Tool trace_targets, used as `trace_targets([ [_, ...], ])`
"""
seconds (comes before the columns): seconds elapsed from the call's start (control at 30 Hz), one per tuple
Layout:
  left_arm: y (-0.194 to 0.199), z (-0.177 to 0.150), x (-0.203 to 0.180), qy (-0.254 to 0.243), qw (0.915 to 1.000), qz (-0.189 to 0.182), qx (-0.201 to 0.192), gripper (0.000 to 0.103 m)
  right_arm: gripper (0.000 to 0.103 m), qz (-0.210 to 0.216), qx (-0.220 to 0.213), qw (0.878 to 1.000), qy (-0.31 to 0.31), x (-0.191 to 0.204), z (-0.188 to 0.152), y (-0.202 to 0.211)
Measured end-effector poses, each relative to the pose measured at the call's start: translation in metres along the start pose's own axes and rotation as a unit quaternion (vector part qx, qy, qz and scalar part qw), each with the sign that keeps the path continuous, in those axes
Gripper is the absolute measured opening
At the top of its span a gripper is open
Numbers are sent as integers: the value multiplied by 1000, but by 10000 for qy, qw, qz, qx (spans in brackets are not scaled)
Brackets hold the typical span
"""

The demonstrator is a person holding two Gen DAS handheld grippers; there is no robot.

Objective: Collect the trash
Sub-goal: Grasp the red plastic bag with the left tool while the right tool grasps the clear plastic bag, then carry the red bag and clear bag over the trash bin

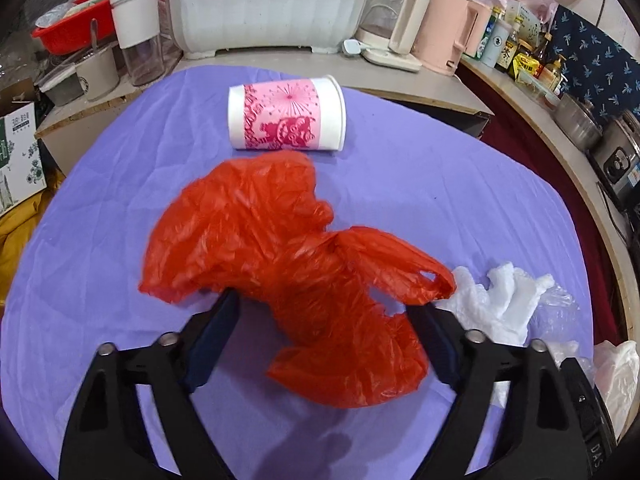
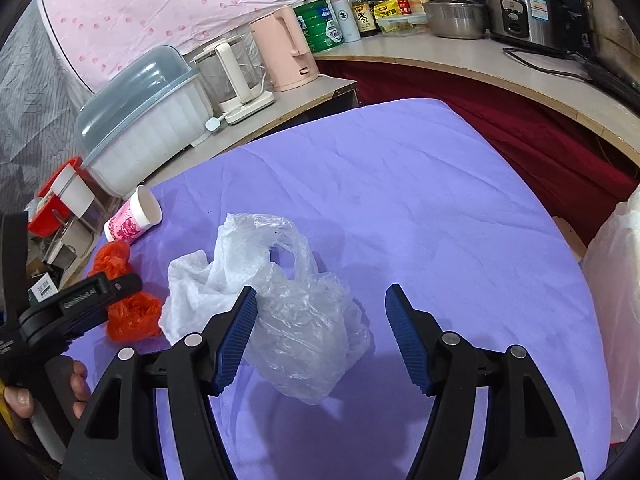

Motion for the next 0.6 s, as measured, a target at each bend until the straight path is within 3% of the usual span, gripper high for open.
trace_targets([
  [0.07, -7, -4, -1, 6, 9998, -148, 152, 52, 52, 34, -6, 10000, 6, -1, 0, 0],
  [0.27, 4, -10, -1, 14, 9997, -220, 84, 45, 11, 178, -19, 9998, 25, 2, -2, 11],
  [0.6, 70, -23, -20, -157, 9983, -510, -237, 43, 7, 178, -472, 9987, -48, -6, 6, 78],
])
Point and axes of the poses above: each gripper's, at about its wrist camera, not at the fingertips, and y roughly against the way its jaws point, x to its left, z to its top, the point moved 8 cm from there along -y, roughly the way its jaws point, and after that the axes turned 1 degree about y, right-handed, at the moved point
